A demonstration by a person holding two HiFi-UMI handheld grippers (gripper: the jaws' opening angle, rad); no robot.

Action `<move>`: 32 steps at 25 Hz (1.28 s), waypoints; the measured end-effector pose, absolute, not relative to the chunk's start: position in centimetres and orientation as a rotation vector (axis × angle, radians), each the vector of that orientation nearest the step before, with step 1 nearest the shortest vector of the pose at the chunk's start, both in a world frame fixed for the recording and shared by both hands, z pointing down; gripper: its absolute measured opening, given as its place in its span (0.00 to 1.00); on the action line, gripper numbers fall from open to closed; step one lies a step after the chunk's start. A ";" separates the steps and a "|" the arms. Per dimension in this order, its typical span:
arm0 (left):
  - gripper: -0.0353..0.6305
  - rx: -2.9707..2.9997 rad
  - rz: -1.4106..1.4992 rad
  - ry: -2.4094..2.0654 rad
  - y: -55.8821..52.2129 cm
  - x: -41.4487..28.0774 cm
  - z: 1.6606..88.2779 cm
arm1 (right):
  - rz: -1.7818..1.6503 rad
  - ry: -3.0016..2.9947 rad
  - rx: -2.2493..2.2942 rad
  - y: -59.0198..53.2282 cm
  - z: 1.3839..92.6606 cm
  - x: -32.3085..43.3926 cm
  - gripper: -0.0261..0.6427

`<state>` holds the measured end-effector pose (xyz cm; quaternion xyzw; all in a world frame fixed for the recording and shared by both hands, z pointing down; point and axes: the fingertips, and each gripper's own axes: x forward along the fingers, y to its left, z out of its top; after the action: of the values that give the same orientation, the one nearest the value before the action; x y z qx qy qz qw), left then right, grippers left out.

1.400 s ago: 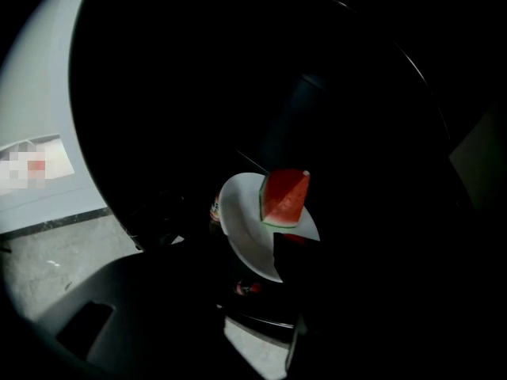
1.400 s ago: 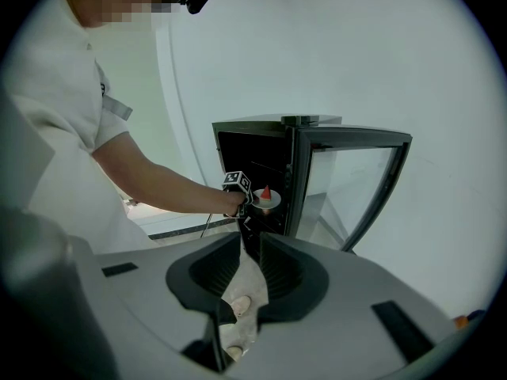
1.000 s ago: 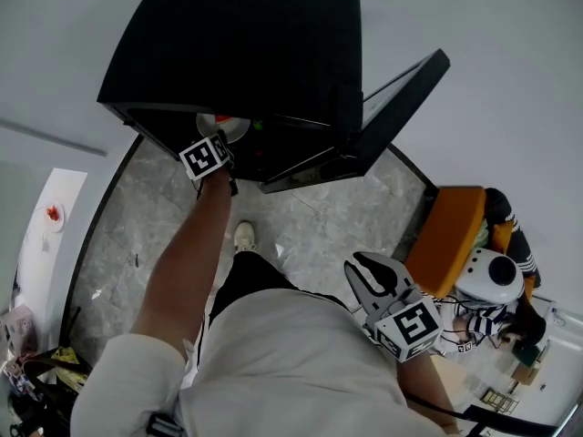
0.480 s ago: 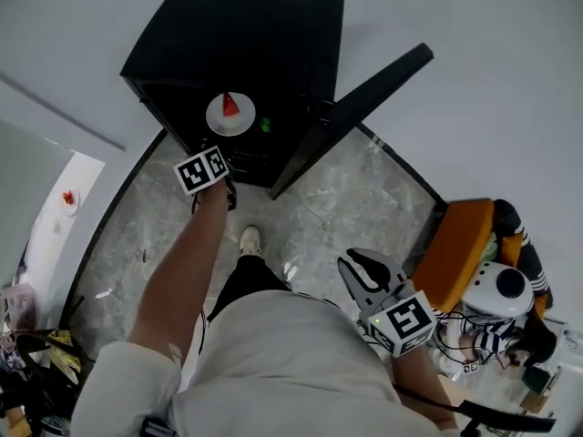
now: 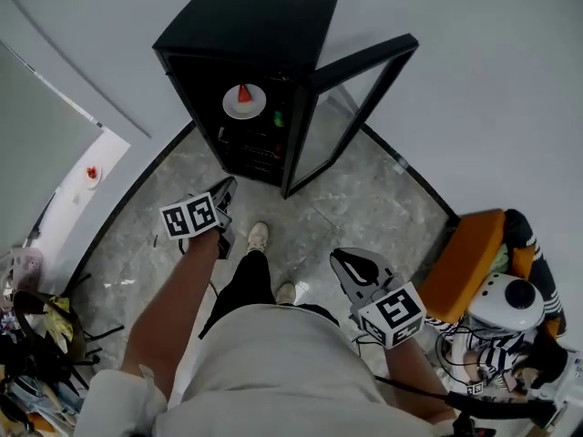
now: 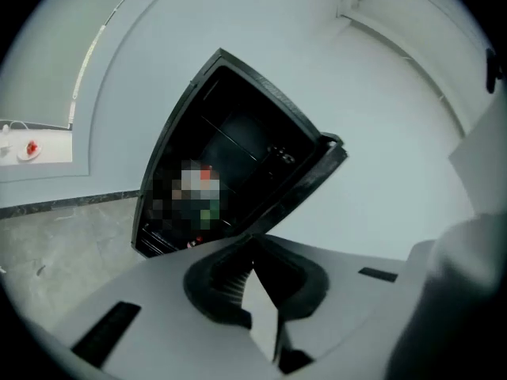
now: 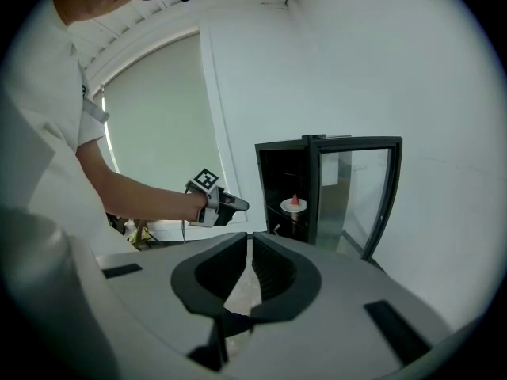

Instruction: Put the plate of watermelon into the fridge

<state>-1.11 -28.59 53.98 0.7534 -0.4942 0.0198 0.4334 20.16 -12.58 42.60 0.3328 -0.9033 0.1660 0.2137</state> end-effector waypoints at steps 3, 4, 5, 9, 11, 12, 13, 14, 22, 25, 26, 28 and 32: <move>0.07 1.938 0.090 -1.132 -23.0 0.3 52.1 | 0.461 -2.533 0.884 -10.6 42.9 19.8 0.08; 0.07 1.965 0.106 -1.095 -21.3 0.9 51.3 | 0.460 -2.541 0.873 -10.0 43.0 19.5 0.08; 0.07 1.993 0.128 -1.054 -19.5 1.5 50.6 | 0.461 -2.548 0.865 -9.4 43.0 19.2 0.07; 0.07 2.101 0.227 -0.889 -13.0 4.0 48.3 | 0.471 -2.564 0.878 -7.4 42.9 18.5 0.07; 0.07 2.138 0.255 -0.808 -10.3 5.1 47.4 | 0.470 -2.561 0.894 -6.6 42.9 18.2 0.07; 0.07 2.151 0.263 -0.768 -9.0 5.6 47.0 | 0.462 -2.556 0.894 -6.1 42.9 17.8 0.07; 0.07 2.160 0.260 -0.726 -7.7 6.0 46.5 | 0.452 -2.551 0.889 -5.5 43.0 17.4 0.07; 0.07 2.163 0.245 -0.684 -6.5 6.4 45.9 | 0.442 -2.548 0.879 -4.9 43.0 16.9 0.07; 0.07 2.259 0.183 -0.533 0.3 1.8 41.0 | 0.440 -2.561 0.850 -1.1 42.6 9.5 0.07; 0.07 2.299 0.201 -0.508 2.7 -1.7 40.3 | 0.430 -2.563 0.869 0.5 41.9 5.7 0.07; 0.07 2.305 0.202 -0.506 3.4 -3.0 40.2 | 0.423 -2.562 0.873 1.0 41.7 4.3 0.07; 0.07 2.308 0.190 -0.506 4.7 -5.4 40.1 | 0.412 -2.559 0.873 2.2 41.4 1.7 0.06; 0.07 2.299 0.170 -0.499 7.8 -9.8 40.1 | 0.387 -2.546 0.850 5.4 41.1 -2.7 0.06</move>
<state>-9.80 7.83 40.10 0.9010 -0.1956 0.0665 0.3814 -2.70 5.41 41.13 0.3060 -0.9173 0.1395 0.2131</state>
